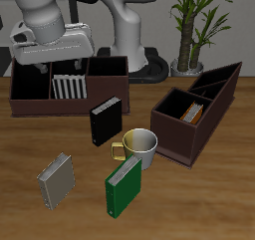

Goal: Place the orange book into the left desk caddy's right compartment and place the striped book into the back desk caddy's front compartment and place the yellow book into the back desk caddy's back compartment

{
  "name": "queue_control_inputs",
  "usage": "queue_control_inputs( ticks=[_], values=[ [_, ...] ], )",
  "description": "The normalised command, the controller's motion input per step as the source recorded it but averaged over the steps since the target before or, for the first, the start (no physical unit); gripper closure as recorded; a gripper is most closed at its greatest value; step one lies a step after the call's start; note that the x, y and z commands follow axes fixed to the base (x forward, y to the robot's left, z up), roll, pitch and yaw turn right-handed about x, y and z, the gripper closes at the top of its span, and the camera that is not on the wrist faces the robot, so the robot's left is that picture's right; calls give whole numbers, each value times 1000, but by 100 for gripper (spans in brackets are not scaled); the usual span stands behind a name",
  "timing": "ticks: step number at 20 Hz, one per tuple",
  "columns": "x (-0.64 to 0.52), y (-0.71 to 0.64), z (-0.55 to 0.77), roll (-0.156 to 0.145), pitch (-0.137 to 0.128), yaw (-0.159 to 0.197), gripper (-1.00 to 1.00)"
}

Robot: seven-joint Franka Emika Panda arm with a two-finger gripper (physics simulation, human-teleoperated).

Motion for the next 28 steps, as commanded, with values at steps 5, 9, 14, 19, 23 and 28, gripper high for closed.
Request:
queue_control_inputs(
  ticks=[5,9,14,19,23,28],
  values=[
    [373,-140,179,-24,-44,-39,-100],
    [421,-270,30,-79,19,-67,-100],
    [332,-141,-5,-60,1,-50,-100],
    [268,5,-36,-16,10,-4,-100],
    [350,190,0,8,-18,23,-100],
    [240,127,11,1,-11,30,-100]
  ],
)
